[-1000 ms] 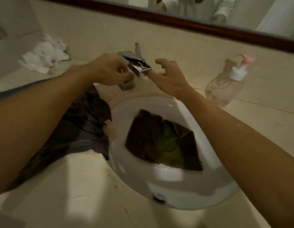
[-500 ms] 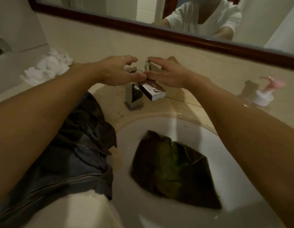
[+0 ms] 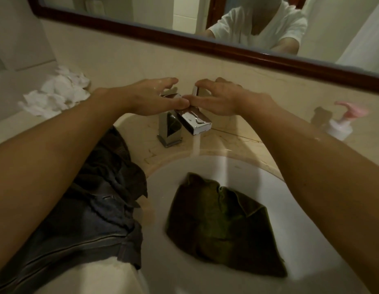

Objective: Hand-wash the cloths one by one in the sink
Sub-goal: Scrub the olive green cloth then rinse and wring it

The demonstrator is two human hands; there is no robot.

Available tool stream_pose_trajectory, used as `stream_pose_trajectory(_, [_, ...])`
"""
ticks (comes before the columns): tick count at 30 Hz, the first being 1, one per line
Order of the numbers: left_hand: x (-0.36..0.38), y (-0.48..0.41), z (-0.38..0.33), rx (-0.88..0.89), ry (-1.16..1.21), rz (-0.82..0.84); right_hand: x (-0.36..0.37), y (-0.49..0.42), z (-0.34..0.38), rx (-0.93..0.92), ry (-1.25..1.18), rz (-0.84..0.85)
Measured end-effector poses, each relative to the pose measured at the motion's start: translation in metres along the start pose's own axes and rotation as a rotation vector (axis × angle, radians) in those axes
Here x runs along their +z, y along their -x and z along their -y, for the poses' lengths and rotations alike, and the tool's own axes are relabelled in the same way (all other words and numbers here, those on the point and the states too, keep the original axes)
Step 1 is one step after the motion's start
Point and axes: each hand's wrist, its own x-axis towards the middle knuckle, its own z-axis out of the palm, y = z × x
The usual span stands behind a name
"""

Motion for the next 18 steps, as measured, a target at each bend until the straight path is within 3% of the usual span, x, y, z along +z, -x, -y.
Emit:
stream_pose_trajectory(5, [-0.001, 0.004, 0.0, 0.006, -0.036, 0.007, 0.0, 0.002, 0.0, 0.06, -0.105, 0.093])
stream_pose_trajectory(10, [-0.007, 0.011, -0.025, 0.031, -0.081, 0.014, 0.018, 0.051, -0.016, 0.065, -0.6, 0.095])
stream_pose_trajectory(18, [0.038, 0.015, -0.136, 0.156, 0.067, 0.042, 0.038, 0.155, -0.092, 0.16, -0.749, -0.15])
